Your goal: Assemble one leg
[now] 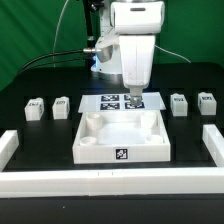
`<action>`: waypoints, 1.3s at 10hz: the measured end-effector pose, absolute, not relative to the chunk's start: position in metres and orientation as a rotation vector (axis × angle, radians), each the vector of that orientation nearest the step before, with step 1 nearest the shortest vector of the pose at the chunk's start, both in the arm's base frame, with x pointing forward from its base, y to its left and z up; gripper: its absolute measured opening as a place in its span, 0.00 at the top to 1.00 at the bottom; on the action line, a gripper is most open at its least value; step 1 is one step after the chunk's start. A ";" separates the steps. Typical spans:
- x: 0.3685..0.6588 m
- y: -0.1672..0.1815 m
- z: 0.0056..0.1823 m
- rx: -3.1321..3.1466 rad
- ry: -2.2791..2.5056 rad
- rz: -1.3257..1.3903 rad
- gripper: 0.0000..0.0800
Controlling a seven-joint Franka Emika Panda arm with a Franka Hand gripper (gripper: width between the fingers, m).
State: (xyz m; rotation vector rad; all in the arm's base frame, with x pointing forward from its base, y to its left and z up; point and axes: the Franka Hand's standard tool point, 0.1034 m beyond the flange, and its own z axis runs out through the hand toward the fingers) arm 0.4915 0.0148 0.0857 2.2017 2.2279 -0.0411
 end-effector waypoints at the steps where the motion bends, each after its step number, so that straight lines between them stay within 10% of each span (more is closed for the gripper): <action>1: 0.477 0.011 0.081 2.199 2.246 -0.060 0.19; 13: 0.422 -0.013 0.010 2.275 2.329 -0.181 0.19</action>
Offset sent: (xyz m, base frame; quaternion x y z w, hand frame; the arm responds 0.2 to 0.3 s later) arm -0.0301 -0.0174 -0.0241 0.0224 0.0422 -0.0051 0.9988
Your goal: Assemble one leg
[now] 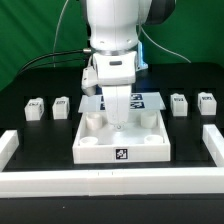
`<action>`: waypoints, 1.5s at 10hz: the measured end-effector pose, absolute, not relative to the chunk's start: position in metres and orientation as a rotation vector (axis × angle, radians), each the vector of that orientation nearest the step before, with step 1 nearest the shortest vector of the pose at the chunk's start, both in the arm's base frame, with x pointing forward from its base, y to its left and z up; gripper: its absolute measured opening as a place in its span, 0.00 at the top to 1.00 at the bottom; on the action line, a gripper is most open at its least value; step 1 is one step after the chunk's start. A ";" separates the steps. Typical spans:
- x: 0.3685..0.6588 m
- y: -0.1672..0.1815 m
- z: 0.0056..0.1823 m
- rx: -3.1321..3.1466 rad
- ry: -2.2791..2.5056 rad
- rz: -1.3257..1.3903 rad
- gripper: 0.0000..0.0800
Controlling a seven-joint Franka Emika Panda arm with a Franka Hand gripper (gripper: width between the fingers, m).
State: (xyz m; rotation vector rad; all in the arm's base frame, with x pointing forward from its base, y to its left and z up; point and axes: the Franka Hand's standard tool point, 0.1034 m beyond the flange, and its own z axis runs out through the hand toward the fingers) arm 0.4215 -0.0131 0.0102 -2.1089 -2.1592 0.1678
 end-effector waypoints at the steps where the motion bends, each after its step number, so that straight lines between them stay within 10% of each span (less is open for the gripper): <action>1: 0.421 -0.012 0.009 -2.109 -2.156 0.170 0.38; 2: 0.420 -0.012 0.008 -2.108 -2.154 0.171 0.38; 5: 0.420 -0.012 0.009 -2.110 -2.154 0.171 0.90; 15: 0.429 -0.008 0.012 -2.133 -2.158 0.144 0.90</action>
Offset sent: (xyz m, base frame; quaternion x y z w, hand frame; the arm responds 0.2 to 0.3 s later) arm 0.0006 0.0028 0.0065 -0.0053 -0.0009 0.0054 1.0000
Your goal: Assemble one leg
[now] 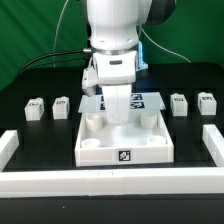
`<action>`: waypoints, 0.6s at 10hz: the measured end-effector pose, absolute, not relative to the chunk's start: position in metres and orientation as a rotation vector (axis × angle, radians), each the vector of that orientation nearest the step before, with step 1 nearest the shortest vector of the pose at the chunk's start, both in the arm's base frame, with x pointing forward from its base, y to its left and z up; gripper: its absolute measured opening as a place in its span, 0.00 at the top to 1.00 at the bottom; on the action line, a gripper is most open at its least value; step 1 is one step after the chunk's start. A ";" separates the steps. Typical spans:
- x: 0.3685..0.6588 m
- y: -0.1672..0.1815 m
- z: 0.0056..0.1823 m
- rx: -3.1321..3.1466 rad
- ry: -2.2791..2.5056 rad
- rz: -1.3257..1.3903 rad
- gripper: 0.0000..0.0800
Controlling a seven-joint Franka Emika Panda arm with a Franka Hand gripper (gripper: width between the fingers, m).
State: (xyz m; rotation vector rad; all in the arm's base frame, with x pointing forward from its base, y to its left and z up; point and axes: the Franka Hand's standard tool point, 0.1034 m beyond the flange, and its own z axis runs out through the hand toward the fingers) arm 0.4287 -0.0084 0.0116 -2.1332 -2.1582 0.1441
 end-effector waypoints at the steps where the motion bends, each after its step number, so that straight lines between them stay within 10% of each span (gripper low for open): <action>1: 0.433 0.000 0.013 -2.130 -2.167 0.135 0.90; 6: 0.454 0.052 0.009 -2.148 -2.147 0.097 0.90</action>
Offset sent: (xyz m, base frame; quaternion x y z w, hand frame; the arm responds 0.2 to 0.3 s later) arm 0.0143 0.0425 -0.0072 0.0230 -0.0026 0.0051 0.9997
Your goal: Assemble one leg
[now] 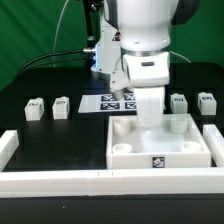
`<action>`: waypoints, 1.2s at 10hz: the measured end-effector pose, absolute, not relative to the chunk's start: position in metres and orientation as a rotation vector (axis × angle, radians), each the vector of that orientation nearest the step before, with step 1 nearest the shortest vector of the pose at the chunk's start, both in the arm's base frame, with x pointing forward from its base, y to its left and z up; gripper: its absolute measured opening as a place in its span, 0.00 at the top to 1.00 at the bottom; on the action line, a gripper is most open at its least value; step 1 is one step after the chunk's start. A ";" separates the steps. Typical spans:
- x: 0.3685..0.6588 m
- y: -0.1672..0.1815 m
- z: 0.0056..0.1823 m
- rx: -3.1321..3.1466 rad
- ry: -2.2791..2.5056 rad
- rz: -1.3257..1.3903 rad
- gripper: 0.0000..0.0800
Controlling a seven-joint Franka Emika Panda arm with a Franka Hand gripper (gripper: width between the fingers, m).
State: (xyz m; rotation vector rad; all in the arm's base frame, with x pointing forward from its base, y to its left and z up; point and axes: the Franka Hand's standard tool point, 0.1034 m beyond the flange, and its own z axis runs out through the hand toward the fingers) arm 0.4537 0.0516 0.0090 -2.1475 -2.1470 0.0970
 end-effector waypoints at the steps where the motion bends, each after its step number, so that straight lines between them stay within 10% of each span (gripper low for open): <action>1: 0.460 0.059 0.009 -2.141 -2.155 0.086 0.90; 12: 0.489 0.061 0.009 -2.193 -2.114 0.067 0.90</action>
Offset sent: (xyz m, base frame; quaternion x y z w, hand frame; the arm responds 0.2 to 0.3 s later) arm 0.0230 0.0156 0.0011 0.0051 0.0078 -0.0190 0.9998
